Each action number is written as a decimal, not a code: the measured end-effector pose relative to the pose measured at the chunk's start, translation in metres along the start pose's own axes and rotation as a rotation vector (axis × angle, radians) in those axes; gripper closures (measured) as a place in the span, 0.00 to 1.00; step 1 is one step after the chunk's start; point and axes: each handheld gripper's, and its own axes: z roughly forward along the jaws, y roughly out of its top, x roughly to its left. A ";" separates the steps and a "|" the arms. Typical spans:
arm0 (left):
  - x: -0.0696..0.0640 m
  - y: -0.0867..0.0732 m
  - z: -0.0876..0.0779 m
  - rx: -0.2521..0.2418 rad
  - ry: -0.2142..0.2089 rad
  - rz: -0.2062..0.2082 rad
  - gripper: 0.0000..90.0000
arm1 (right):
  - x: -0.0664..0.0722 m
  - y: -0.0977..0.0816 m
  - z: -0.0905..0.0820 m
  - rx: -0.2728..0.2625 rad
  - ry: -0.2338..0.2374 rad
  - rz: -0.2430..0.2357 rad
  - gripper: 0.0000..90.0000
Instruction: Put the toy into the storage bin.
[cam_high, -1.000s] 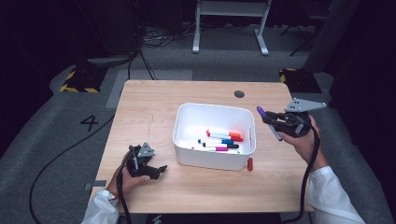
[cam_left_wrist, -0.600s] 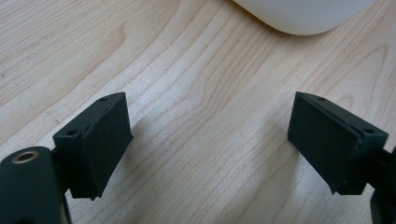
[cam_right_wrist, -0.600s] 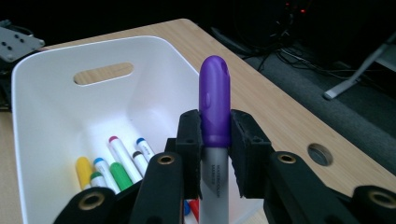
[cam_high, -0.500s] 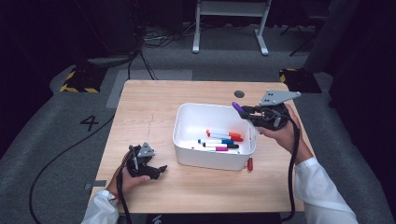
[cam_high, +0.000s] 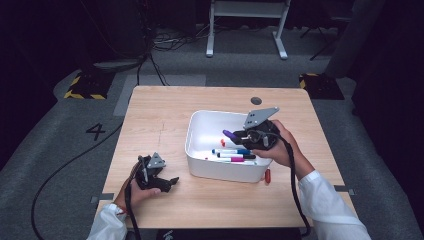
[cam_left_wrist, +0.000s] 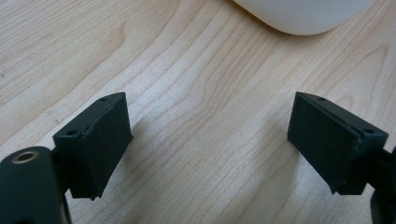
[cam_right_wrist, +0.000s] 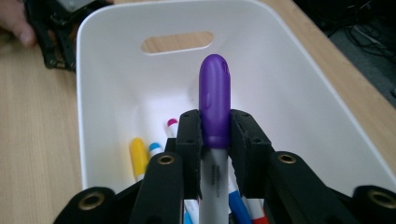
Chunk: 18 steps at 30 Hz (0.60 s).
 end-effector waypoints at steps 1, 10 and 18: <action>0.000 0.000 0.000 0.000 0.000 0.000 0.15 | 0.002 0.000 0.002 0.016 0.006 -0.006 0.83; 0.000 0.000 0.000 0.000 0.000 0.000 0.15 | 0.022 -0.002 0.019 0.095 0.104 -0.067 0.83; 0.000 0.000 0.000 0.000 0.000 0.000 0.15 | 0.028 -0.001 0.021 0.124 0.141 -0.084 0.83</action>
